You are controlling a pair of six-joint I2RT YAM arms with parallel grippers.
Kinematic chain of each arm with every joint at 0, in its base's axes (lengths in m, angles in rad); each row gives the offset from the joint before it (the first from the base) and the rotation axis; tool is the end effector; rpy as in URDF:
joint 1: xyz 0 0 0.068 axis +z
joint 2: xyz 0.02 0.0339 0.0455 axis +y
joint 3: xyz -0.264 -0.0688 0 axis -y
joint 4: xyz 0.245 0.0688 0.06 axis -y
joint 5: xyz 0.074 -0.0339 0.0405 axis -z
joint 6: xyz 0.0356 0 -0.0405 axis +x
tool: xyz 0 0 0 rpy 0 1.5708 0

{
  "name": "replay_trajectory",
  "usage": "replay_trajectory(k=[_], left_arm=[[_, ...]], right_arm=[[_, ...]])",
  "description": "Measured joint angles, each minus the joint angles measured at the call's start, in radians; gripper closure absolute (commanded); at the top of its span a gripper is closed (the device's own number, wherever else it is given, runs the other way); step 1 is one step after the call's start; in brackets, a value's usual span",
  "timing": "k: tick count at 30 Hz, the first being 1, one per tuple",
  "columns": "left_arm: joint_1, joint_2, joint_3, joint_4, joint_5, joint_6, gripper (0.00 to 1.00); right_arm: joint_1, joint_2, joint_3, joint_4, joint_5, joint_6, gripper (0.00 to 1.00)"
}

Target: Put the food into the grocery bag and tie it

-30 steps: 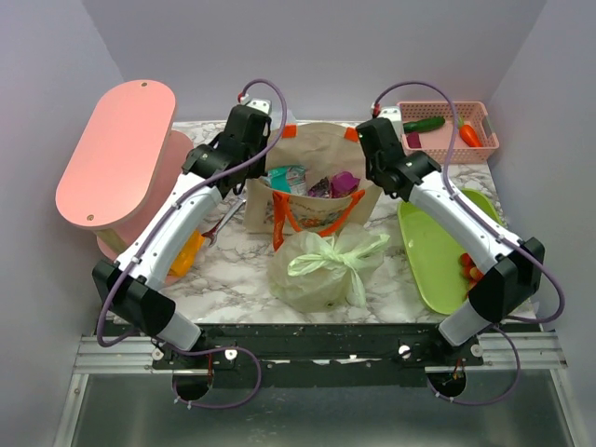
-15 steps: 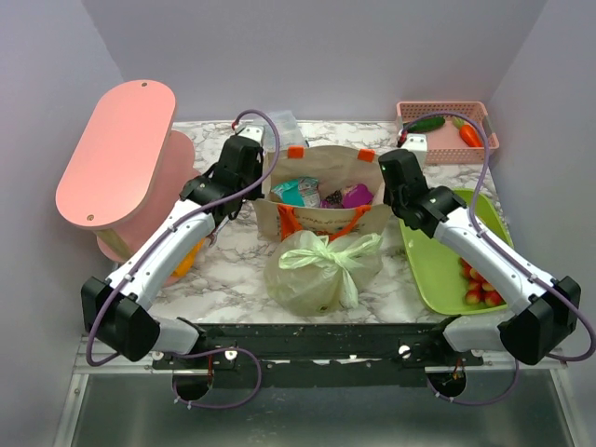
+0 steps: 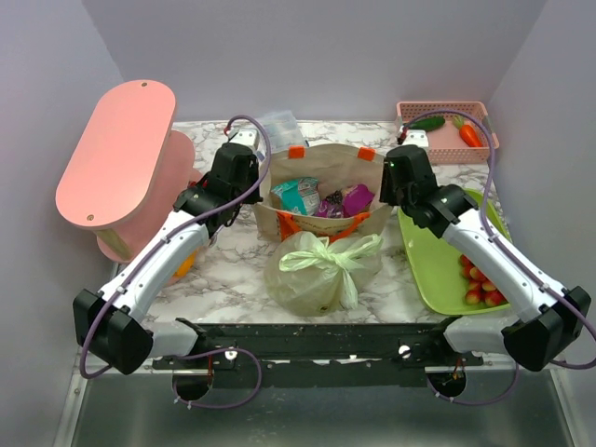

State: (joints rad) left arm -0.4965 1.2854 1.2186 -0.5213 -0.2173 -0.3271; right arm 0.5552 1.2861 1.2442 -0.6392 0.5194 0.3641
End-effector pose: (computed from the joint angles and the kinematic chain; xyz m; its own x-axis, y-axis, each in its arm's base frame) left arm 0.2539 -0.1288 0.3500 -0.5607 -0.0531 -0.8263 0.1344 0.9789 -0.1541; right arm 0.2427 0.1298 0.3505 -0.5463 0.0250 -0.8372 0.0692 0.9975 -0.0154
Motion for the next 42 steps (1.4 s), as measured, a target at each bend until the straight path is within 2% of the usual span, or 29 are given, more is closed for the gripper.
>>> replay_trajectory(k=[3, 5, 7, 8, 9, 17, 21, 25, 30, 34, 38, 42], left_arm=[[0.000, -0.017, -0.011, 0.000, 0.005, 0.002, 0.61], [0.002, -0.040, -0.031, 0.001, 0.008, 0.006, 0.44], [0.004, -0.068, -0.049, -0.001, 0.009, 0.014, 0.21], [0.005, -0.082, -0.054, -0.002, 0.009, 0.018, 0.04], [0.005, -0.090, -0.057, -0.002, 0.009, 0.019, 0.01], [0.006, -0.203, -0.058, -0.034, -0.016, 0.050, 0.02], [0.006, -0.276, -0.081, -0.035, -0.036, 0.086, 0.02], [0.018, -0.337, -0.137, -0.018, -0.048, 0.123, 0.01], [0.047, -0.378, -0.214, 0.000, -0.052, 0.128, 0.02], [0.059, -0.404, -0.260, 0.023, -0.051, 0.129, 0.01], [0.062, -0.432, -0.294, 0.051, -0.050, 0.129, 0.01], [0.064, -0.443, -0.317, 0.071, -0.051, 0.129, 0.01]], right_arm=[[0.000, -0.025, 0.042, -0.034, -0.053, -0.031, 0.32], [0.000, -0.047, 0.077, -0.052, -0.091, -0.053, 0.21], [0.000, -0.074, 0.101, -0.059, -0.131, -0.079, 0.14], [0.000, -0.091, 0.106, -0.059, -0.152, -0.087, 0.00], [0.000, -0.108, 0.109, -0.059, -0.173, -0.096, 0.00], [-0.001, -0.176, 0.175, -0.124, -0.189, -0.103, 0.00], [0.000, -0.185, 0.248, -0.175, -0.089, 0.003, 0.00], [-0.003, -0.270, 0.222, -0.164, -0.063, 0.067, 0.00], [-0.003, -0.480, 0.086, -0.095, -0.196, 0.072, 0.00], [-0.003, -0.551, 0.069, -0.044, -0.295, 0.055, 0.00], [-0.003, -0.539, 0.090, -0.065, -0.404, 0.006, 0.00], [-0.004, -0.404, 0.261, -0.167, -0.524, -0.067, 0.00]])
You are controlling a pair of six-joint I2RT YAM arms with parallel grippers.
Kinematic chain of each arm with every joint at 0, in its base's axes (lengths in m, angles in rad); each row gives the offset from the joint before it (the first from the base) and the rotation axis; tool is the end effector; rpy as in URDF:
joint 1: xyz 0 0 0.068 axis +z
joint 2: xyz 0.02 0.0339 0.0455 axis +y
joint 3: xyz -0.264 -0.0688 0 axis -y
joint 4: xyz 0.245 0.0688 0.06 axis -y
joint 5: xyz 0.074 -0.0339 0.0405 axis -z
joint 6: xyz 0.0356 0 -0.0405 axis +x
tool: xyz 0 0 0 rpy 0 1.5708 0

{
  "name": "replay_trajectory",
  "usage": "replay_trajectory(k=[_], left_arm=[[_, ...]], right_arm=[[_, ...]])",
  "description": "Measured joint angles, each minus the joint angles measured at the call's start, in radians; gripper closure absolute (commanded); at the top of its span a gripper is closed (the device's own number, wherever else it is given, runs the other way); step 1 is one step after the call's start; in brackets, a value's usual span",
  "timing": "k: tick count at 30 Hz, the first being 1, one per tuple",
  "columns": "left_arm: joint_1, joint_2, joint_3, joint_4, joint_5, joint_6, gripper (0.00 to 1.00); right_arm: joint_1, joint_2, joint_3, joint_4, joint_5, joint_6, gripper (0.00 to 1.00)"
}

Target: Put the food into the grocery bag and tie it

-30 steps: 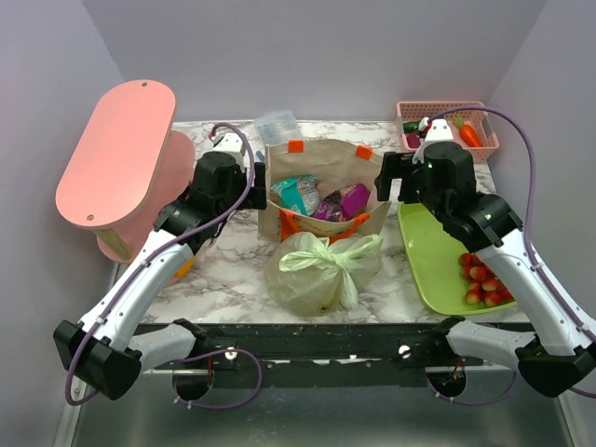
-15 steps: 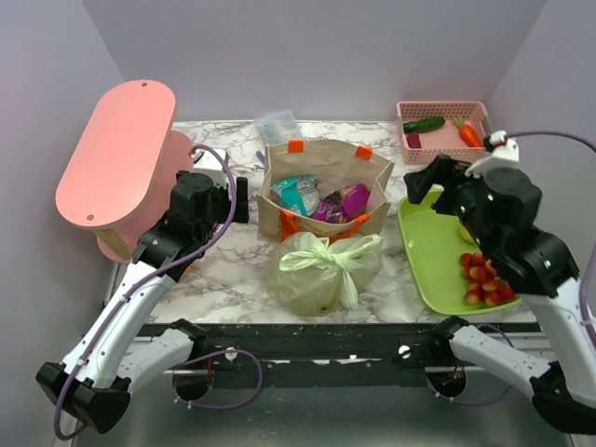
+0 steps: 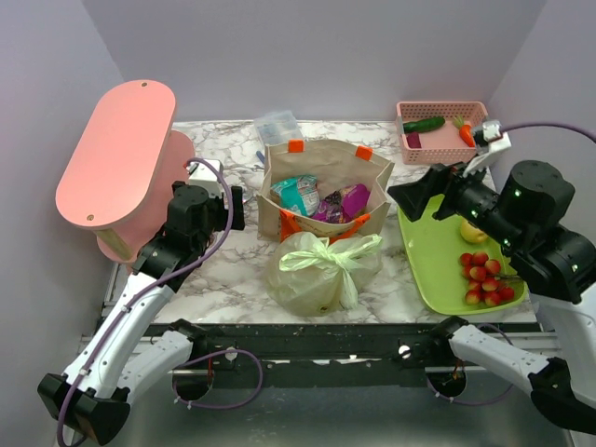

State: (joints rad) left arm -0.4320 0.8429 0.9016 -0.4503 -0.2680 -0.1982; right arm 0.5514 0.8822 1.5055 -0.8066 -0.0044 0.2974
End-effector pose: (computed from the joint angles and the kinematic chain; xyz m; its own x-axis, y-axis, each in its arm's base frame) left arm 0.1724 -0.0691 0.3435 -0.3756 -0.0359 -0.9261 0.1097 0.9905 -0.0829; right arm 0.1055 0.0650 0.4891 -0.3030 0.1576 -0.9398 -0.4589 0.8402 0.2889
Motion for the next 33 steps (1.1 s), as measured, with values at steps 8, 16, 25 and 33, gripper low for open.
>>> replay_trajectory(k=[8, 16, 25, 33], left_arm=[[0.000, -0.040, -0.022, 0.005, -0.003, 0.011, 0.01], [0.000, -0.054, -0.026, 0.008, -0.009, 0.018, 0.01], [0.000, -0.053, -0.026, 0.008, -0.009, 0.019, 0.01], [0.000, -0.053, -0.026, 0.008, -0.010, 0.020, 0.02]], right_arm=[[0.006, 0.100, 0.010, -0.067, -0.282, -0.062, 0.00], [0.046, 0.143, -0.090, -0.101, -0.416, -0.092, 0.00], [0.139, 0.161, -0.178, -0.097, -0.394, -0.100, 0.00], [0.465, 0.248, -0.200, -0.055, -0.133, -0.097, 0.00]])
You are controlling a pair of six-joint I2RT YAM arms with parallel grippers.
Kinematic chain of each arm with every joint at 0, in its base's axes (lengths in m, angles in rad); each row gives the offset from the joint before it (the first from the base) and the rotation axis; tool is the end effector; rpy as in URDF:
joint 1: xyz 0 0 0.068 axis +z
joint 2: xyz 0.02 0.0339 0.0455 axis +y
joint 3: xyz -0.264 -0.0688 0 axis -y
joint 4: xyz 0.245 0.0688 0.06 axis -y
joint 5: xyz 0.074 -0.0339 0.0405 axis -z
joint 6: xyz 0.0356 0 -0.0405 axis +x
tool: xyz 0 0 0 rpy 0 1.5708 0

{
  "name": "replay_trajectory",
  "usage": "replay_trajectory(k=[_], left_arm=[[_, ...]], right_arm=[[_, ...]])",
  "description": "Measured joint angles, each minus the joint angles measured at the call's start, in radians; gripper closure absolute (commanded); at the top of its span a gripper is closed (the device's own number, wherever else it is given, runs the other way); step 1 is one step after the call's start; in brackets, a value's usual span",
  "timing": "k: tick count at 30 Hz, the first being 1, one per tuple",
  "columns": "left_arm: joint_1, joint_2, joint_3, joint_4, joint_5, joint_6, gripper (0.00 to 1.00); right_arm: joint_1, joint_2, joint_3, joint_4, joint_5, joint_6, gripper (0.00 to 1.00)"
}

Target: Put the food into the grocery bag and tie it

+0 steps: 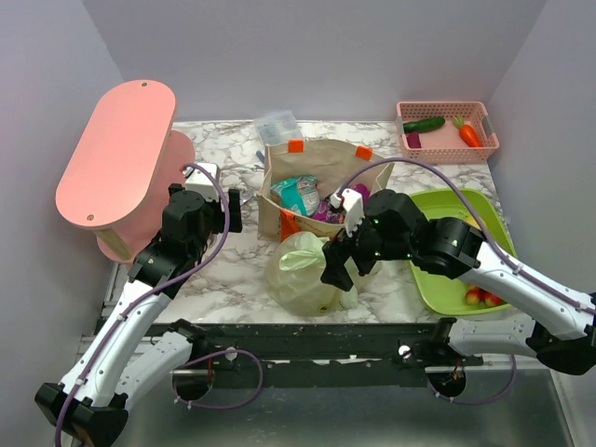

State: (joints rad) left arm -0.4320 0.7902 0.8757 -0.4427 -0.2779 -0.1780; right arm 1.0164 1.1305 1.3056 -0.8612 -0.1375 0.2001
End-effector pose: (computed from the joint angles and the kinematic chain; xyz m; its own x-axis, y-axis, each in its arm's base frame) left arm 0.1627 -0.0642 0.3439 -0.3425 -0.0296 -0.9391 0.1103 0.9913 -0.0715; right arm 0.1132 0.1920 0.3849 -0.5054 -0.4422 -0.7410 -0.8138 0.5298 0.2389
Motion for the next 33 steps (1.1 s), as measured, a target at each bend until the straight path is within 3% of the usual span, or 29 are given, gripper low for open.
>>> replay_trajectory(k=[7, 18, 25, 33], left_arm=[[0.000, 0.000, 0.000, 0.000, -0.002, 0.007, 0.01], [0.000, 0.000, 0.000, 0.000, -0.004, 0.014, 0.02], [0.000, -0.005, -0.002, 0.000, -0.009, 0.017, 0.01], [0.000, -0.009, -0.002, 0.001, -0.010, 0.018, 0.01]], right_arm=[[0.012, 0.042, 0.000, 0.005, 0.144, -0.046, 0.00], [0.018, 0.079, -0.034, 0.026, 0.169, -0.103, 0.02], [0.018, 0.120, -0.073, 0.034, 0.187, -0.120, 0.16], [0.019, 0.141, -0.092, 0.061, 0.195, -0.124, 0.45]])
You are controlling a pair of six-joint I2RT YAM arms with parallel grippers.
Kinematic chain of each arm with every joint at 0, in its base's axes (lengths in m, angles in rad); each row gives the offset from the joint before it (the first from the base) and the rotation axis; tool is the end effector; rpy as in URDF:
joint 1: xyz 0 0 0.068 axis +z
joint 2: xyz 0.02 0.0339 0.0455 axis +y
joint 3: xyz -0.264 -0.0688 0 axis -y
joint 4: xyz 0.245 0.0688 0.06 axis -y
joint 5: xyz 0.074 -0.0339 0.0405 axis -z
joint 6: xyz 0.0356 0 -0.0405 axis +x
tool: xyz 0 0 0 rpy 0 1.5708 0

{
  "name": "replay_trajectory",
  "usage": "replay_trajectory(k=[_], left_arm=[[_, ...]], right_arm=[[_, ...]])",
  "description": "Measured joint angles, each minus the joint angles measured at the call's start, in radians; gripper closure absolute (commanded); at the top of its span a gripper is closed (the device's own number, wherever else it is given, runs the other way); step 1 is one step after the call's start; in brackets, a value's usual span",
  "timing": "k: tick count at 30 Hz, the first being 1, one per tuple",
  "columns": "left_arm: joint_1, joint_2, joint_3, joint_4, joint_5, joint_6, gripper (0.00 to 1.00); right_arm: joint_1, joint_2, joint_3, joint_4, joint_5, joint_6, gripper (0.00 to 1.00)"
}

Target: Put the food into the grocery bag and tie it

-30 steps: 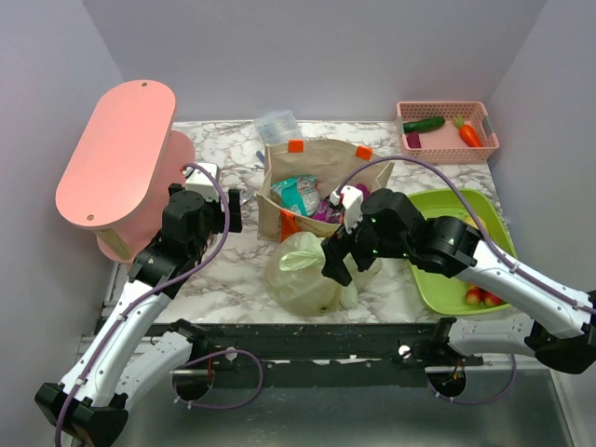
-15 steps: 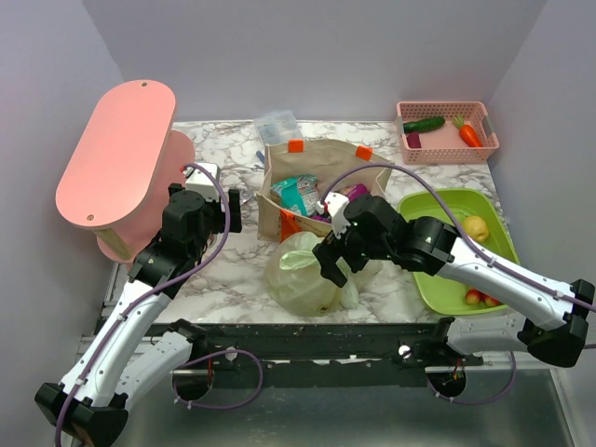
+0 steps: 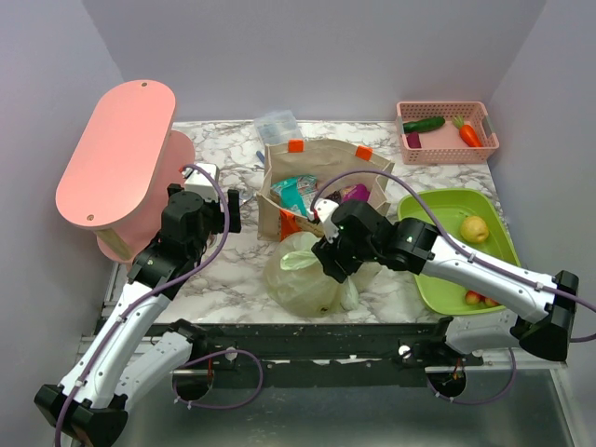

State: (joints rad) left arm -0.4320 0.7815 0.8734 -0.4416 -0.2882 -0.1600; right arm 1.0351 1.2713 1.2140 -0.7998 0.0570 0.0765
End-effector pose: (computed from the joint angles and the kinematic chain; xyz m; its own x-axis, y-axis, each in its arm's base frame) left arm 0.1610 -0.0631 0.3446 -0.3325 -0.0149 -0.9430 0.1073 0.9928 -0.0535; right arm 0.1354 0.2241 0.3288 -0.4489 -0.6068 -0.6560 -0.8075 0.5898 0.0071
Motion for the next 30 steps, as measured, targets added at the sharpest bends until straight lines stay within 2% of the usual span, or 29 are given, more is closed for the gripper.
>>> replay_trajectory(k=[6, 10, 13, 20, 30], left_arm=[[0.000, 0.000, -0.001, 0.000, -0.008, 0.003, 0.01], [0.000, 0.000, -0.001, 0.000, -0.012, 0.004, 0.02], [0.000, 0.000, -0.001, 0.000, -0.014, 0.005, 0.01], [0.000, 0.000, -0.001, 0.007, -0.017, 0.007, 0.01], [0.000, 0.003, -0.001, 0.007, -0.032, 0.012, 0.02]], right_arm=[[0.000, 0.012, -0.028, -0.003, 0.002, 0.000, 0.76], [0.000, 0.012, -0.028, -0.002, 0.001, 0.001, 0.92], [0.000, 0.011, -0.027, -0.003, -0.001, 0.003, 0.99], [0.000, 0.006, -0.004, -0.021, -0.003, 0.009, 0.99], [0.000, -0.043, 0.120, -0.038, -0.029, 0.029, 0.99]])
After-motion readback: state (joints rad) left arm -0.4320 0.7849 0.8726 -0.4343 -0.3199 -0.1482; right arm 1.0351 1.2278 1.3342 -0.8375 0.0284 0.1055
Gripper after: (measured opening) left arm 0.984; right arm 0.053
